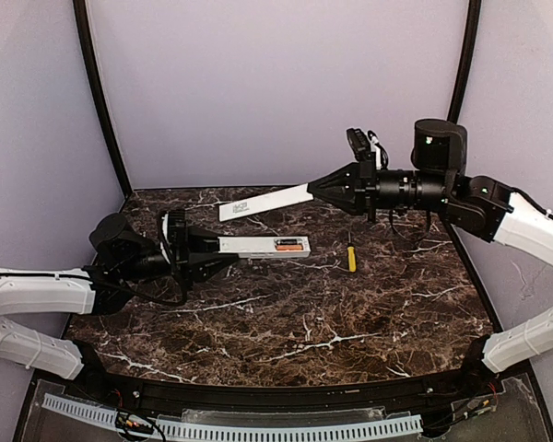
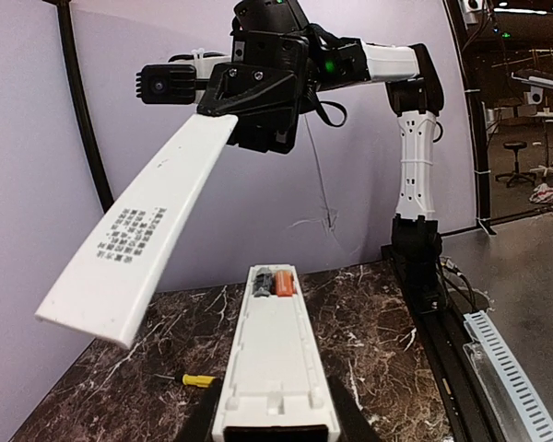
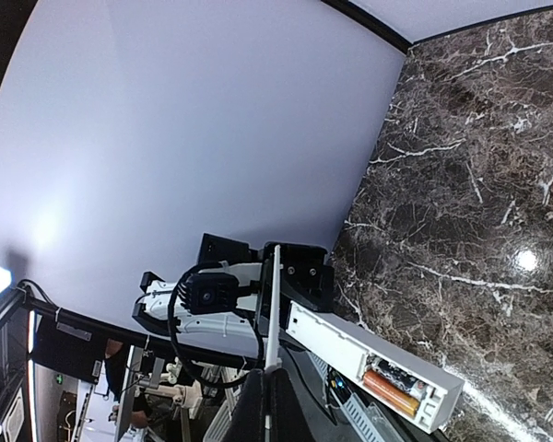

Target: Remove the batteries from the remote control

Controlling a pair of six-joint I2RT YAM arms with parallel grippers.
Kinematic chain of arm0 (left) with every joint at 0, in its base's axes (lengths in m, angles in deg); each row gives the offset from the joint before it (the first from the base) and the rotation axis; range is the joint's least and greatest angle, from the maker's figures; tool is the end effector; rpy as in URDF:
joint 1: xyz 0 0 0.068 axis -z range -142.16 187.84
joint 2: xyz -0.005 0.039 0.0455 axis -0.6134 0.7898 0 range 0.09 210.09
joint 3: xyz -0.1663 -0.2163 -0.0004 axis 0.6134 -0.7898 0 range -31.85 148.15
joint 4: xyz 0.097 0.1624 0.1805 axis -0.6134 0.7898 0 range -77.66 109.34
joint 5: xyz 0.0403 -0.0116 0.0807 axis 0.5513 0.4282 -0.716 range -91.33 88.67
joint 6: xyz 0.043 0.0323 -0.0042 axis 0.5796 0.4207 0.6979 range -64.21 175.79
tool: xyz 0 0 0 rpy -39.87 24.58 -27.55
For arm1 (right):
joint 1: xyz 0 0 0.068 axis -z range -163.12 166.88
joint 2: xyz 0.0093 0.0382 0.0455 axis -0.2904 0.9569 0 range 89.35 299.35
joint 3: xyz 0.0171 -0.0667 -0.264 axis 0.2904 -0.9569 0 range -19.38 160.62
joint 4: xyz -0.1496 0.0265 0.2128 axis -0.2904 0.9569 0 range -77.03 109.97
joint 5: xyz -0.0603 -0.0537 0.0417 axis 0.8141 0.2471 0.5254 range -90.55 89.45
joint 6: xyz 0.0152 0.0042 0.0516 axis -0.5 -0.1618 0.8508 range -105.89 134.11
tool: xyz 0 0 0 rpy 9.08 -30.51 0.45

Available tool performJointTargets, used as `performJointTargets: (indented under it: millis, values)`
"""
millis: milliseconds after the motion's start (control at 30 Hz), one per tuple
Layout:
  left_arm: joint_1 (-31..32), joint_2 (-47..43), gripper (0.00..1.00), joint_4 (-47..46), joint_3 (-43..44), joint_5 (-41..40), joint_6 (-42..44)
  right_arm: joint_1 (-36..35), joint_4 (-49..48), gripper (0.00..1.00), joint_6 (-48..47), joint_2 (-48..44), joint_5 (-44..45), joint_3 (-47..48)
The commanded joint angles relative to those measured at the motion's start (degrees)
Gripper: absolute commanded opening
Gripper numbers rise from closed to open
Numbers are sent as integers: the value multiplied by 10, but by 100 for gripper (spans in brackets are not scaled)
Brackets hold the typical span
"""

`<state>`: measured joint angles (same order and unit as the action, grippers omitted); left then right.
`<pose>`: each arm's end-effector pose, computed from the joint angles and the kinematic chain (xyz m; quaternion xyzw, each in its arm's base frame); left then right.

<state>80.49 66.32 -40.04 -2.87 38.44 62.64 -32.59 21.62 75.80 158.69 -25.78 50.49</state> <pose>0.1630 -0.1813 0.2810 0.4846 0.4060 -0.4263 0.6470 0.1682 0.2200 0.4077 -0.0638 0.7482 0.6208 0.2254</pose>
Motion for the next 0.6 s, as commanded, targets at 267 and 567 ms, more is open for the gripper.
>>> performJointTargets:
  millis: [267,567]
  values:
    - [2,-146,0,127,-33,-40,20,98,71,0,-112,-17,30,12]
    - [2,-298,0,285,-74,-88,45,109,239,0,-274,-16,236,32]
